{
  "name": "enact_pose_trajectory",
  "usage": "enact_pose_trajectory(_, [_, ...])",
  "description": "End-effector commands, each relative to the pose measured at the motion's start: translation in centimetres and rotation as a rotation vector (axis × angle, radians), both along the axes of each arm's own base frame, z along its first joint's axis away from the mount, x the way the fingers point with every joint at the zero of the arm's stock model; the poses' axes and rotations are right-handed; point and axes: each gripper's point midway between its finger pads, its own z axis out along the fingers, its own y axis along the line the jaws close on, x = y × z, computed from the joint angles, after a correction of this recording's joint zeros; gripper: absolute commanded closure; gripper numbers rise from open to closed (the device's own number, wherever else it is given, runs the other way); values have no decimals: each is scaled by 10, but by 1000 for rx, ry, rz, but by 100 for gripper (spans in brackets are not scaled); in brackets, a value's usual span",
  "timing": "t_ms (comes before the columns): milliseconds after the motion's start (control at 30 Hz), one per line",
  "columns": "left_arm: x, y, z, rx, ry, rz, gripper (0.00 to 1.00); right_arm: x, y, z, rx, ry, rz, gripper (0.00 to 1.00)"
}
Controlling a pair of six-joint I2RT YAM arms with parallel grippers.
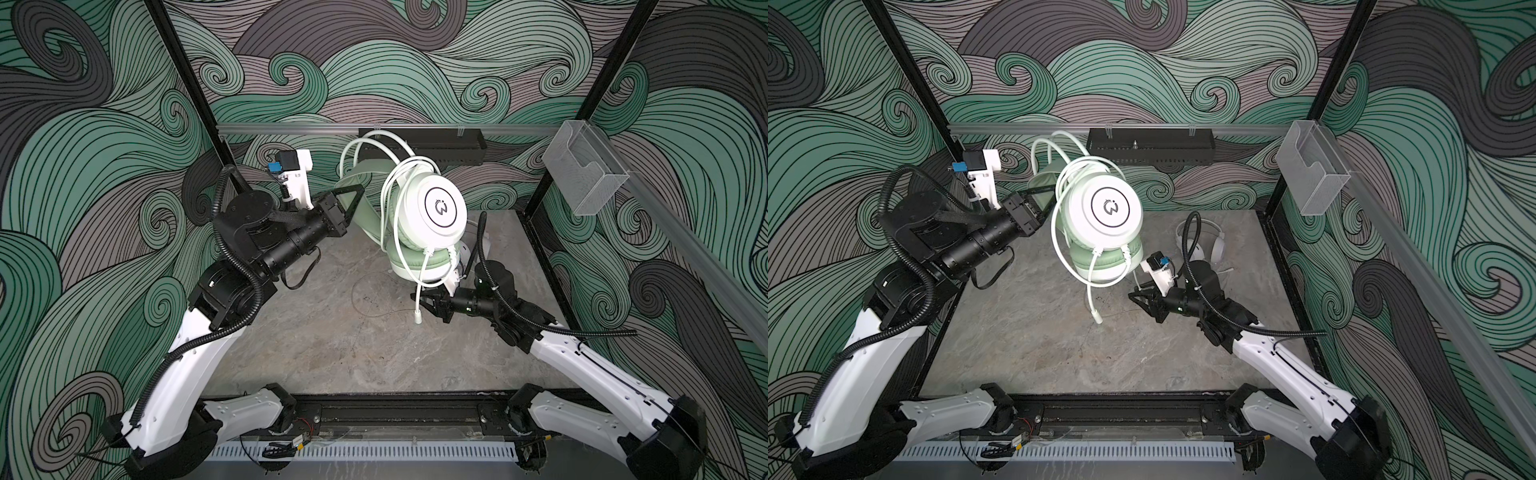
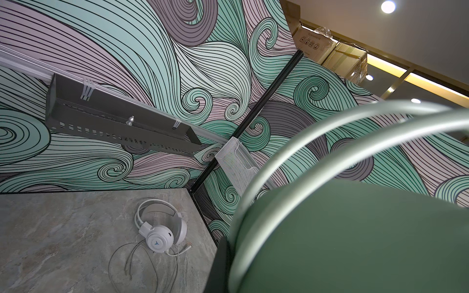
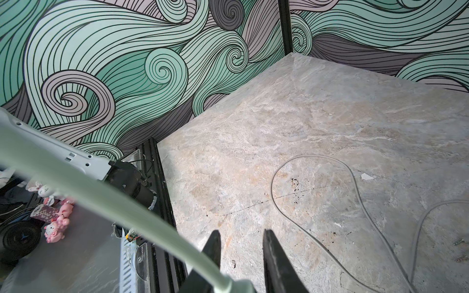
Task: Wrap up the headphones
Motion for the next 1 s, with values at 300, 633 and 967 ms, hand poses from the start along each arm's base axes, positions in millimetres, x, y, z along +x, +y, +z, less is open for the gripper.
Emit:
enact_pose_trajectory(300, [2, 39, 31, -172, -30, 158, 100, -5, -7, -4, -72, -24, -13, 100])
enact_pose_trajectory(633, [27, 53, 14, -199, 29, 299, 100, -12, -16, -10, -209, -81, -61, 100])
enact_pose_trajectory(967, [64, 70, -17, -249, 163, 500, 100, -30, -7, -10, -351, -194, -36, 100])
